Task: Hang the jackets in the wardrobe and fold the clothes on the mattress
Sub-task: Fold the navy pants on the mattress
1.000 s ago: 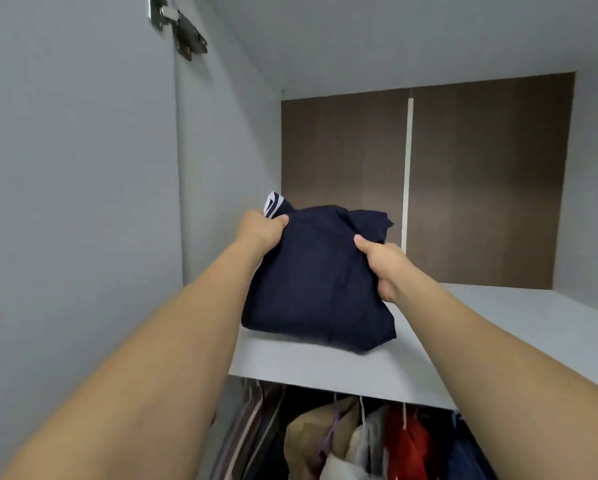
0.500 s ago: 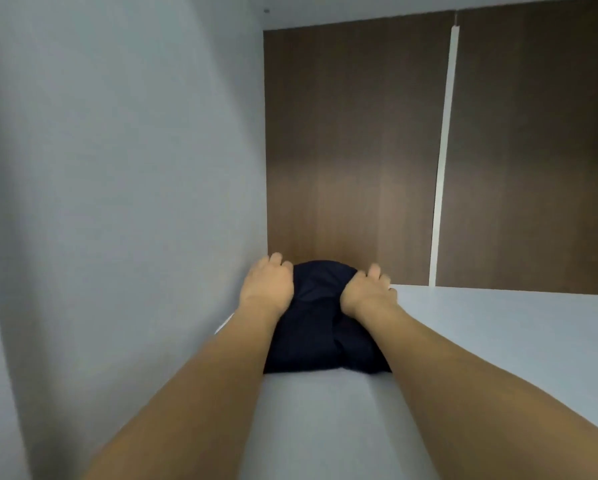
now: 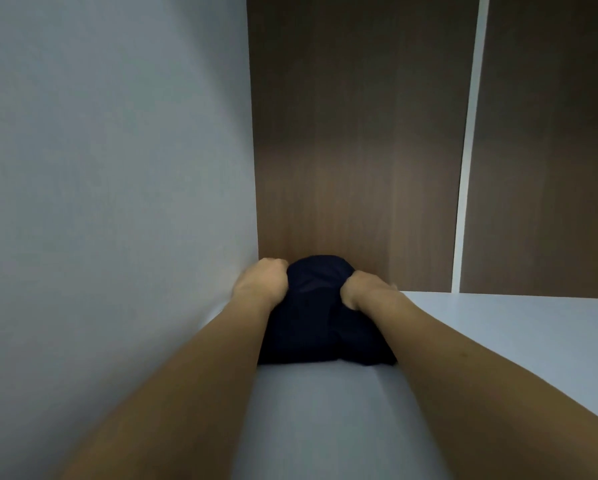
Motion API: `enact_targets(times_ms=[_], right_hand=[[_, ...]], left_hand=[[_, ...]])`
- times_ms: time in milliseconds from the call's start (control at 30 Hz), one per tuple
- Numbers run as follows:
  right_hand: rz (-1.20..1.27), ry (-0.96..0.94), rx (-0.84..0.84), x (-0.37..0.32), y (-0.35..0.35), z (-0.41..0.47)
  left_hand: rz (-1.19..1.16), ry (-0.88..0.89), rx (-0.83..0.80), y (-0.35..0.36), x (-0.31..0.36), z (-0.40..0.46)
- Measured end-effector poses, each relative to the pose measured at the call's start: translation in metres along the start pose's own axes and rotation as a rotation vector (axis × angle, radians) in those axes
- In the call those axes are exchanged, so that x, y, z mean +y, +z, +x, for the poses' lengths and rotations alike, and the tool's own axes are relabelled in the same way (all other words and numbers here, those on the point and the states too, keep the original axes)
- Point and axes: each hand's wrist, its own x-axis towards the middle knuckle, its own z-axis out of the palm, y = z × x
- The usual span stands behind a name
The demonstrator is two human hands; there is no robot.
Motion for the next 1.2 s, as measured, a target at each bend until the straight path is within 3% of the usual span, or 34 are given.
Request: enact_targets(times_ms=[267,400,600,767,1200], right_hand=[[0.296,-0.076,0.057,0.030,-0.028,-0.041],[0.276,-0.096,0.224,0.075,-0.067,-0.085],[0.131,-0.066,0.351,0.136,-0.105,-0.169],[0.020,-0.039,0.402,0.187,-0.126,-0.255],[0.035,0.086,0.475,0.326,-0.148,-0.507]], left_hand=[[0.125,-0.018,-0.143,-0.021,0.009,-0.004],[0.227,0.040,0.051,-0.051,0.040,-0.021],[0.029,0.232,0.202,-0.070,0.128,-0.080],[-0.032,0.362,0.184,-0.086,0.208,-0.152],[-0.221,0.597,0.172,-0.122,0.341,-0.365]])
